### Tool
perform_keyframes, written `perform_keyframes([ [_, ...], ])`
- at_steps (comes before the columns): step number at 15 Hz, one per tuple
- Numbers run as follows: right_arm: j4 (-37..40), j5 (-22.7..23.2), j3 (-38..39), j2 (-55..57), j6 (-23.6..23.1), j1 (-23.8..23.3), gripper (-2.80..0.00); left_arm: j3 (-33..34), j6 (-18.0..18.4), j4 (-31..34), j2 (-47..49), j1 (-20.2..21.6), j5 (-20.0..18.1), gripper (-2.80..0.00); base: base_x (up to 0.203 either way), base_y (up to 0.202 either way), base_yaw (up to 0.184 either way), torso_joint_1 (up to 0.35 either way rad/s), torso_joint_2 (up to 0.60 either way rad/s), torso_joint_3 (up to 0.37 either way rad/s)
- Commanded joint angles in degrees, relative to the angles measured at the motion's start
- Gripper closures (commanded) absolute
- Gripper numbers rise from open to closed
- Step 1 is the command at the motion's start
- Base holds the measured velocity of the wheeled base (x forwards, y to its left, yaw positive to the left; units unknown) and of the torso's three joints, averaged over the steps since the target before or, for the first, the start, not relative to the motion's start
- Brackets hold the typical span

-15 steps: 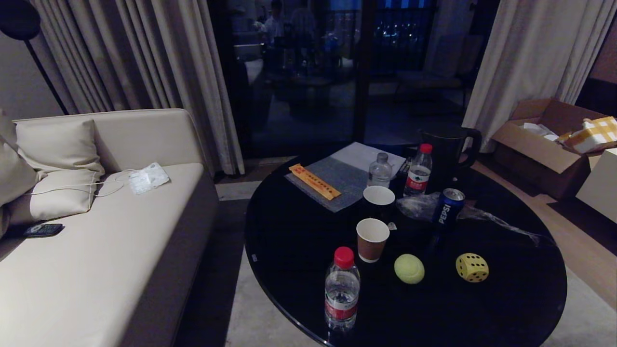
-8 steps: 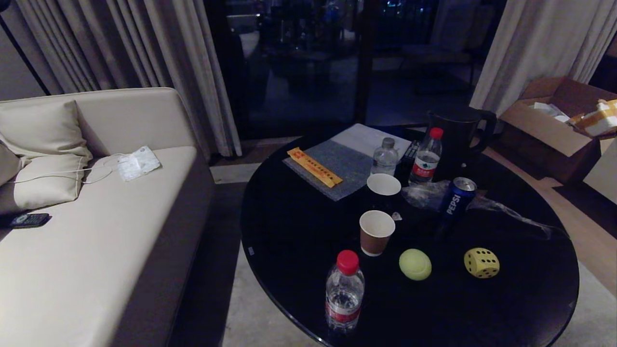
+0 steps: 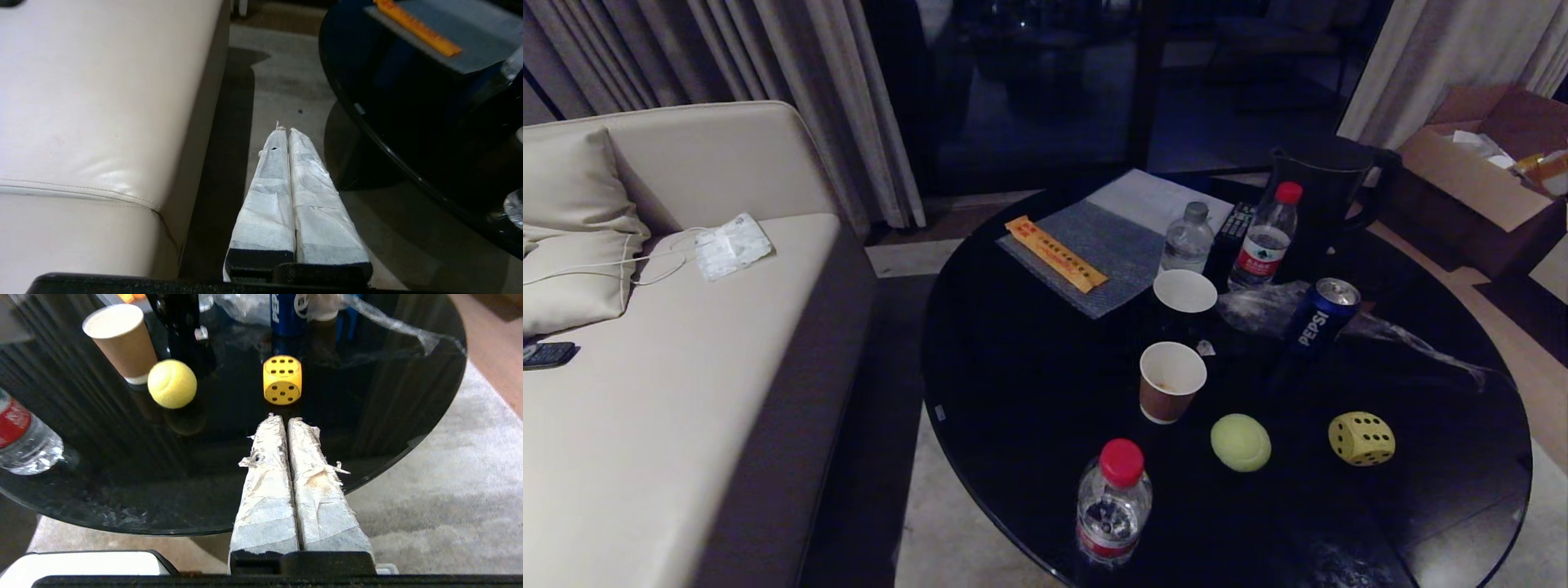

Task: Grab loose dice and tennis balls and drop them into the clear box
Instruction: Pick up toys out of the box

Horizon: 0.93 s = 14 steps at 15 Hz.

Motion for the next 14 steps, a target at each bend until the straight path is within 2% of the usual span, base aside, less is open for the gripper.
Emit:
perform_keyframes([
  [1, 0.0, 0.1, 0.0, 0.1, -0.1, 0.0, 0.0, 0.0, -0.1, 0.0, 0.1, 0.0, 0.0, 0.0, 0.0, 0.0, 0.0, 0.002, 0.01, -0.198],
  [9, 0.5, -0.3, -0.3, 0.1, -0.3, 0.0, 0.0, 0.0, -0.1, 0.0, 0.0, 0.0, 0.0, 0.0, 0.0, 0.0, 0.0, 0.002, 0.0, -0.043],
  [11, 3.7, -0.2, -4.0, 1.2, -0.4, 0.1, 0.0, 0.0, -0.1, 0.0, 0.0, 0.0, 0.0, 0.0, 0.0, 0.0, 0.0, 0.0, 0.0, 0.0],
  [14, 8.9, 0.0, -11.1, 14.9, -0.5, 0.1, 0.0, 0.0, 0.0, 0.0, 0.1, 0.0, 0.0, 0.0, 0.0, 0.0, 0.0, 0.0, 0.0, 0.0],
])
